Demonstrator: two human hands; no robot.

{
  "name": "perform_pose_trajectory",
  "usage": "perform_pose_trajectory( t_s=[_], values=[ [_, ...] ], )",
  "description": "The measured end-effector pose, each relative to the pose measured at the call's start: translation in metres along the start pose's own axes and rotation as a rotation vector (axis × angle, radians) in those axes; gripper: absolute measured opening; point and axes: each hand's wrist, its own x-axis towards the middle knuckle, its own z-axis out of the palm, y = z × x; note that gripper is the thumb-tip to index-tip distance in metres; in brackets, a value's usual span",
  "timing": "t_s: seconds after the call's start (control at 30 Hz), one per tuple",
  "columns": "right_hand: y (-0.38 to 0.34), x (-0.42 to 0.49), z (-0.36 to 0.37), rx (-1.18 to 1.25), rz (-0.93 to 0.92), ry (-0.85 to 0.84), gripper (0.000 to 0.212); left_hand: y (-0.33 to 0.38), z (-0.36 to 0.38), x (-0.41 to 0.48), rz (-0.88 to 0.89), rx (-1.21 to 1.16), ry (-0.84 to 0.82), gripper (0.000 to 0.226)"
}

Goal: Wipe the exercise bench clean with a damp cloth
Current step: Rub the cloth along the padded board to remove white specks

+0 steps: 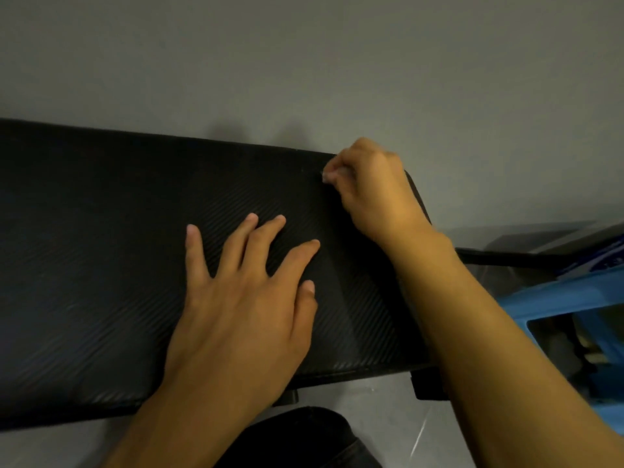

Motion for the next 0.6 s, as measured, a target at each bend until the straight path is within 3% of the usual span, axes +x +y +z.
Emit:
perform_pose_trajectory(
  t_s=[0.1,0.3,0.5,0.6],
  values=[
    [0.0,-0.041,-0.013,0.044,-0.075,-0.026,0.01,0.0,0.001,-0.002,0.003,0.005,0.017,0.052],
    [0.014,0.015,0.002,-0.037,0.101,0.056,0.015,-0.001,0.001,-0.002,0.01,0.005,0.018,0.051],
    [-0.011,-0.03,-0.002,0.063,-0.025,0.032,0.009,-0.002,0.001,-0.003,0.014,-0.009,0.026,0.051],
    [-0.007,-0.015,0.004,0.043,0.009,0.073,0.01,-0.001,0.001,-0.003,0.015,-0.009,0.029,0.052]
  ],
)
